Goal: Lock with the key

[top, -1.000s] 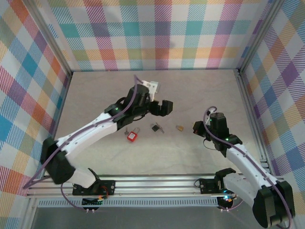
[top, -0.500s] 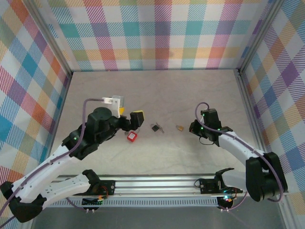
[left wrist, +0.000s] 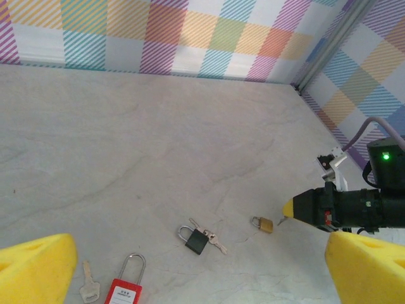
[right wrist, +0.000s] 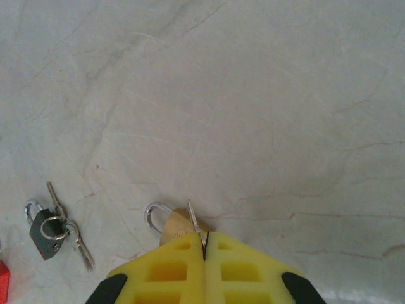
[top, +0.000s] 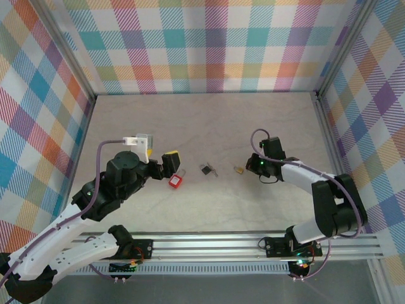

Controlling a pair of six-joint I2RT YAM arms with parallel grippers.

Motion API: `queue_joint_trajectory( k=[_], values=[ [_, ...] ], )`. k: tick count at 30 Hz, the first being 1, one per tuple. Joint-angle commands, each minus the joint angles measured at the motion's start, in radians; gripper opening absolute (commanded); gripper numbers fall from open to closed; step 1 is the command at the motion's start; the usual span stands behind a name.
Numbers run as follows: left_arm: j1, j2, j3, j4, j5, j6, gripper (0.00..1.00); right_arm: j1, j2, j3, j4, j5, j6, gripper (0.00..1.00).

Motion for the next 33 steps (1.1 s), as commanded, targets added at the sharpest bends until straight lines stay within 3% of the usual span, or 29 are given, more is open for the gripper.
queue_joint_trajectory(
  k=[1,16,33],
  values=[
    [-0.006,-0.008,-0.009,0.002,-0.015,0.017,1.00,-0.006,0.035,0.034,0.025,-0.020,-0.024,0.00],
    [-0.006,0.022,-0.011,0.017,-0.005,0.022,1.00,-0.006,0.103,0.055,0.034,-0.049,-0.042,0.00],
    [-0.008,0.038,0.007,0.014,-0.008,0.042,1.00,-0.007,0.091,0.060,0.004,-0.064,-0.048,0.23]
  ],
)
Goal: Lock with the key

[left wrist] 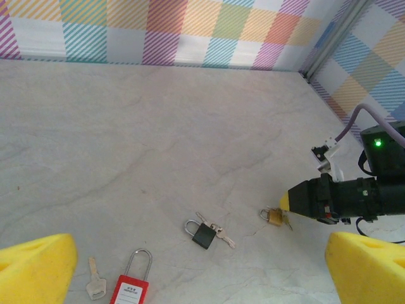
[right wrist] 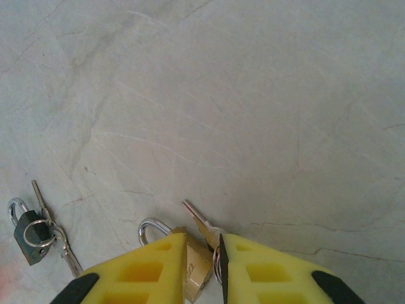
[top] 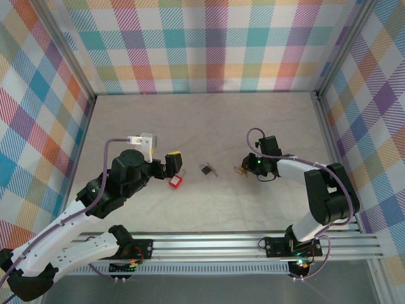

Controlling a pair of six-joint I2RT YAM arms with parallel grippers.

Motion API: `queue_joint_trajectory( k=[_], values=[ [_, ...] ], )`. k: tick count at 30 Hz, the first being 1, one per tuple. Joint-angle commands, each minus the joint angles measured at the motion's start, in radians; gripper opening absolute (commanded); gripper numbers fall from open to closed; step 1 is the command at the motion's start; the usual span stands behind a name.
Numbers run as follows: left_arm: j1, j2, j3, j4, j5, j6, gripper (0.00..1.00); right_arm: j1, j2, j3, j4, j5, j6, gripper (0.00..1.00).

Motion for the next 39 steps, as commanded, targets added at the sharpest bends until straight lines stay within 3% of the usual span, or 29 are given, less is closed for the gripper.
queue_joint_trajectory(
  k=[1,8,15,21,29,32,39],
  values=[
    [-0.008,0.002,0.010,0.013,-0.008,0.022,1.00,-0.007,-0.012,0.023,-0.022,-0.013,-0.016,0.24],
    [-0.006,0.012,0.017,0.015,-0.010,0.030,1.00,-0.006,-0.119,0.017,-0.093,0.030,-0.026,0.40],
    [-0.007,0.009,-0.001,0.029,-0.037,0.054,1.00,-0.005,-0.391,0.015,-0.184,0.104,-0.095,0.97],
    [-0.007,-0.014,-0.032,0.054,-0.078,0.055,1.00,-0.005,-0.558,0.050,-0.223,0.157,-0.176,0.99],
    [-0.006,-0.037,-0.089,0.061,-0.181,0.028,1.00,-0.006,-0.734,-0.030,-0.070,0.301,-0.349,0.99],
    [-0.007,-0.037,-0.097,0.049,-0.215,0.037,1.00,-0.005,-0.742,-0.068,-0.007,0.326,-0.450,0.99],
    [-0.006,-0.031,-0.160,0.079,-0.298,0.075,1.00,-0.006,-0.649,-0.122,0.101,0.558,-0.511,0.99]
  ],
)
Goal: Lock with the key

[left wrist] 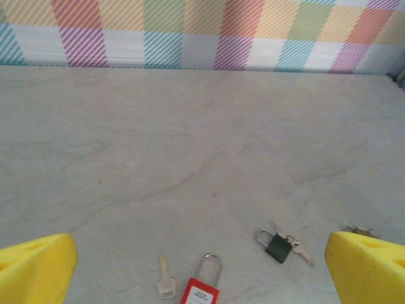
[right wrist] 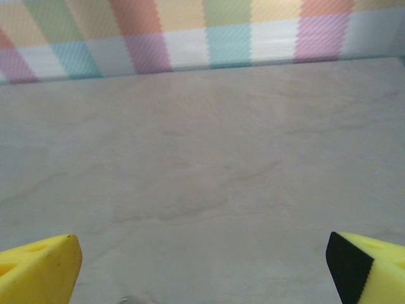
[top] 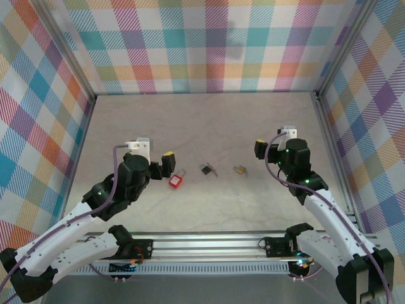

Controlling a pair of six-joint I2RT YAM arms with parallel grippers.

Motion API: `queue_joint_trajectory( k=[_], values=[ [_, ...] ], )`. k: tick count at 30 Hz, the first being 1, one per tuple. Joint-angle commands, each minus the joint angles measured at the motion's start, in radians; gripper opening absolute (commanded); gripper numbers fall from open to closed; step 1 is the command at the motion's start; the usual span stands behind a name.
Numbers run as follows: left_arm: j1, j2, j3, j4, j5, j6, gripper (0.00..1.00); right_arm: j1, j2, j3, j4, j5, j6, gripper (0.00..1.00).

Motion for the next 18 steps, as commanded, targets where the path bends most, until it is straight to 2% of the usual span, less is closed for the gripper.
queue_joint_trajectory(
  k=[1,8,12,15,18],
  values=[
    [-0.005,-0.013,-0.053,0.062,-0.066,0.053,1.00,-0.005,0.042,-0.042,0.139,0.150,-0.071,0.99],
    [0.025,-0.006,-0.102,0.119,-0.149,0.033,1.00,-0.016,0.241,-0.120,0.387,0.249,-0.124,0.99],
    [0.065,-0.001,-0.147,0.181,-0.178,0.009,1.00,-0.034,0.364,-0.183,0.571,0.194,-0.191,0.99],
    [0.076,0.009,-0.140,0.164,-0.173,0.004,1.00,-0.050,0.413,-0.192,0.599,0.215,-0.158,0.99],
    [0.088,0.019,-0.143,0.161,-0.194,0.016,1.00,-0.102,0.437,-0.233,0.704,0.097,-0.135,0.99]
  ],
)
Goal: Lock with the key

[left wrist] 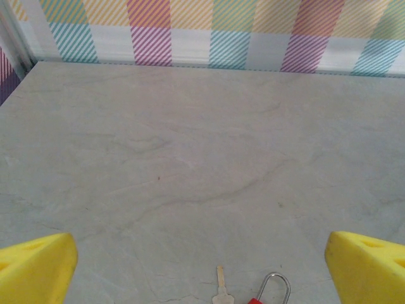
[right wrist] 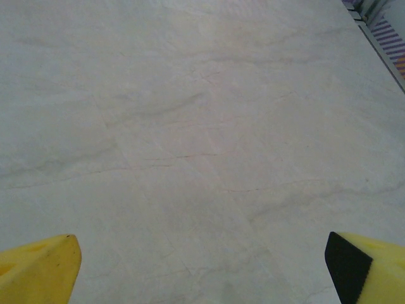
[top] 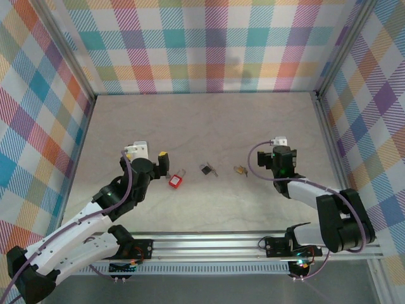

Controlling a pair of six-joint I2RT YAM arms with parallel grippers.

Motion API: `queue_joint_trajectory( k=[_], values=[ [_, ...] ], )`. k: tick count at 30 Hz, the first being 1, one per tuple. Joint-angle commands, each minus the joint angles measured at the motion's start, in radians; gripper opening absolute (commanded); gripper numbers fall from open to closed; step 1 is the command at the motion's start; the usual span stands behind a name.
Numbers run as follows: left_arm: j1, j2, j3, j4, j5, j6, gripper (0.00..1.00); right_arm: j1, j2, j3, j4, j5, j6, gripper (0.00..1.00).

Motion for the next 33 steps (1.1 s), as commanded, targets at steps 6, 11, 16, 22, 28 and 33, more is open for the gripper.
queue_joint_trajectory(
  k=[6,11,16,22,28,33],
  values=[
    [0.059,0.015,-0.002,0.040,-0.047,0.026,1.00,-0.088,0.035,0.008,0.170,-0.173,0.012,0.99],
    [0.107,0.016,-0.040,0.079,-0.020,0.040,1.00,-0.132,0.053,0.031,0.133,-0.243,0.020,0.99],
    [0.150,0.040,-0.048,0.117,0.002,0.045,1.00,-0.152,0.085,0.005,0.254,-0.274,-0.009,0.99],
    [0.215,0.076,-0.057,0.144,0.050,0.033,1.00,-0.171,0.177,-0.045,0.422,-0.309,-0.002,0.99],
    [0.260,0.094,-0.064,0.178,0.071,0.031,1.00,-0.209,0.210,-0.011,0.386,-0.347,0.028,0.99],
    [0.302,0.137,-0.066,0.214,0.075,0.055,1.00,-0.209,0.210,-0.017,0.399,-0.347,0.028,0.99]
  ],
)
